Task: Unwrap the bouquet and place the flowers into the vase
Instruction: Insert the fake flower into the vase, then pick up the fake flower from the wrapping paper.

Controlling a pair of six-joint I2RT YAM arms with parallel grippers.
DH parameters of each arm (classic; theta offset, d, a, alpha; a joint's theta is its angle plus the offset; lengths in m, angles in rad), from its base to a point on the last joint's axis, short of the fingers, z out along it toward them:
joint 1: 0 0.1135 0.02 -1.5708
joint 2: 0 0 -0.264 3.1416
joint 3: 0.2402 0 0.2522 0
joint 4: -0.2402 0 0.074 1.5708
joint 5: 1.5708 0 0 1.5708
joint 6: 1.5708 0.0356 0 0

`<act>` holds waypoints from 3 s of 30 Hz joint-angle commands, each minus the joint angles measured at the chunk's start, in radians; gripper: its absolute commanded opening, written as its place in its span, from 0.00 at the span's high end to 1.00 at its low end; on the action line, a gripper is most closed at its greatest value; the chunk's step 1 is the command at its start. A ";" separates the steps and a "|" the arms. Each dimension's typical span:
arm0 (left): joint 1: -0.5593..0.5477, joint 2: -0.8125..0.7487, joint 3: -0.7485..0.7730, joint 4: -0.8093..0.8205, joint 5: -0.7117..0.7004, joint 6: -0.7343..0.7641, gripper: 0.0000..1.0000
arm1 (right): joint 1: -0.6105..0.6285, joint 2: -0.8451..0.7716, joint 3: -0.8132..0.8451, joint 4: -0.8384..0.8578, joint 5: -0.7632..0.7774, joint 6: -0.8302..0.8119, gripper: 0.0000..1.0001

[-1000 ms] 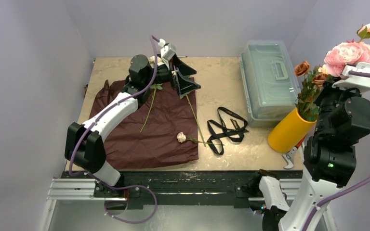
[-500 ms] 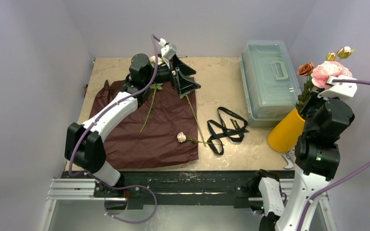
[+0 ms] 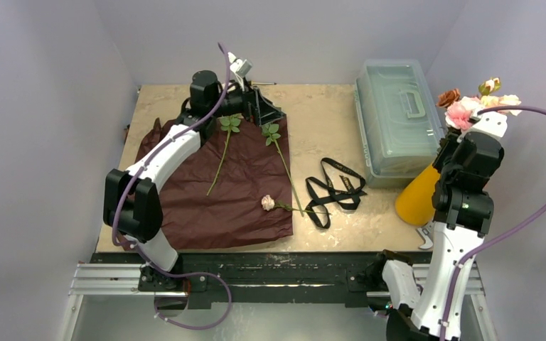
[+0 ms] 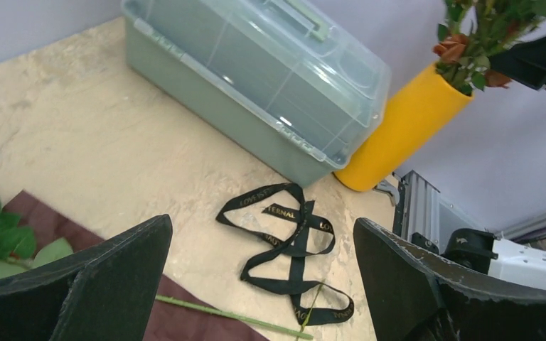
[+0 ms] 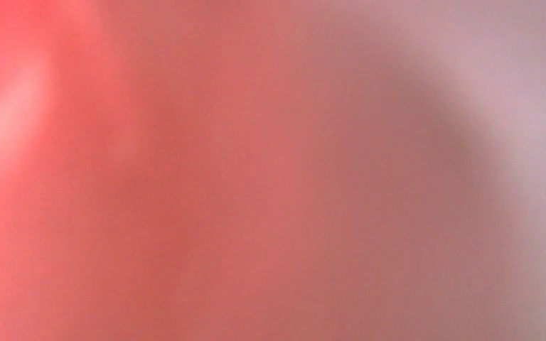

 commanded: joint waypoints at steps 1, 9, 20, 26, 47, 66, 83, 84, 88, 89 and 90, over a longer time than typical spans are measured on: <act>0.023 0.006 0.034 -0.050 -0.037 -0.012 0.00 | -0.006 -0.028 0.025 -0.040 -0.005 0.019 0.56; 0.025 0.009 0.035 -0.132 -0.096 0.040 0.00 | -0.006 -0.061 0.155 -0.157 -0.059 -0.021 0.19; 0.032 -0.014 0.021 -0.335 -0.272 0.151 0.00 | -0.006 -0.118 0.271 -0.218 -0.257 -0.120 0.07; 0.052 -0.016 -0.006 -0.399 -0.312 0.136 0.00 | -0.006 -0.099 0.401 -0.203 -0.455 -0.169 0.06; 0.136 0.053 0.055 -0.534 -0.495 0.186 0.02 | 0.049 0.639 1.196 -0.335 -0.634 -0.255 0.05; -0.063 0.088 -0.114 -0.256 -0.648 -0.019 0.33 | 0.528 0.670 1.051 -0.194 -0.344 -0.255 0.04; -0.109 0.049 -0.190 -0.897 -0.096 1.352 0.15 | 0.548 0.628 0.915 -0.236 -0.557 -0.195 0.05; -0.114 0.052 -0.196 -0.897 -0.103 1.384 0.15 | 0.549 0.630 0.916 -0.237 -0.567 -0.193 0.05; -0.144 0.058 -0.218 -0.904 -0.109 1.492 0.15 | 0.549 0.637 0.925 -0.244 -0.574 -0.191 0.05; -0.152 0.060 -0.222 -0.902 -0.107 1.502 0.15 | 0.548 0.637 0.925 -0.246 -0.573 -0.191 0.05; -0.160 0.063 -0.226 -0.897 -0.102 1.511 0.15 | 0.549 0.634 0.923 -0.247 -0.573 -0.190 0.05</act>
